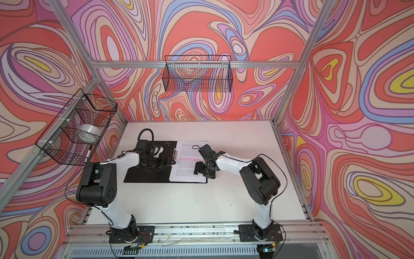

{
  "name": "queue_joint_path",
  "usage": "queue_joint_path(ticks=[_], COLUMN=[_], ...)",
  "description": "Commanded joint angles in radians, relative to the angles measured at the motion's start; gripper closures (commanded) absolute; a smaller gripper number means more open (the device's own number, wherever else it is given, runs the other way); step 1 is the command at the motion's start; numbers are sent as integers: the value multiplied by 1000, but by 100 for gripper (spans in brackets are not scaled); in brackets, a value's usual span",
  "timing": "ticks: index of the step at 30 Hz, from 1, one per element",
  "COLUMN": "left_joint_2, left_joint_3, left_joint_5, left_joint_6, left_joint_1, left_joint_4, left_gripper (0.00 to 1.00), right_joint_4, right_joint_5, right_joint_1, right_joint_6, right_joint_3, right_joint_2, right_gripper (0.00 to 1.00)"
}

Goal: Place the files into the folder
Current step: 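Push the sheets toward the clip with right gripper while left gripper lifts away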

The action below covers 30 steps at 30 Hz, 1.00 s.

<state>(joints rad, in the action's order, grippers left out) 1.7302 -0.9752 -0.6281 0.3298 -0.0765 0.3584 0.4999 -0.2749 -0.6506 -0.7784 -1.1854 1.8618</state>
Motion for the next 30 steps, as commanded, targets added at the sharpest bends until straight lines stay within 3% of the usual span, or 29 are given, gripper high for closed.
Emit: queue_joint_path(ticks=[1, 7, 13, 19, 23, 30], left_joint_2=[8, -153, -344, -393, -390, -406], left_joint_3=[-2, -105, -144, -72, 2, 93], left_joint_5=[30, 94, 175, 320, 348, 402], left_joint_6=[-11, -150, -230, -281, -325, -394], left_joint_1=[3, 7, 71, 164, 224, 253], left_joint_4=[57, 174, 254, 263, 224, 164], left_gripper=[0, 0, 0, 0, 0, 0], right_joint_4=[83, 229, 313, 282, 287, 309], right_joint_5=[85, 197, 255, 224, 202, 229], right_joint_1=[-7, -7, 10, 64, 76, 98], right_joint_6=[24, 83, 178, 230, 294, 386], right_joint_3=[-45, -139, -285, -396, -489, -591], right_joint_2=[-20, -84, -37, 37, 92, 174], right_gripper=[19, 18, 17, 17, 19, 20])
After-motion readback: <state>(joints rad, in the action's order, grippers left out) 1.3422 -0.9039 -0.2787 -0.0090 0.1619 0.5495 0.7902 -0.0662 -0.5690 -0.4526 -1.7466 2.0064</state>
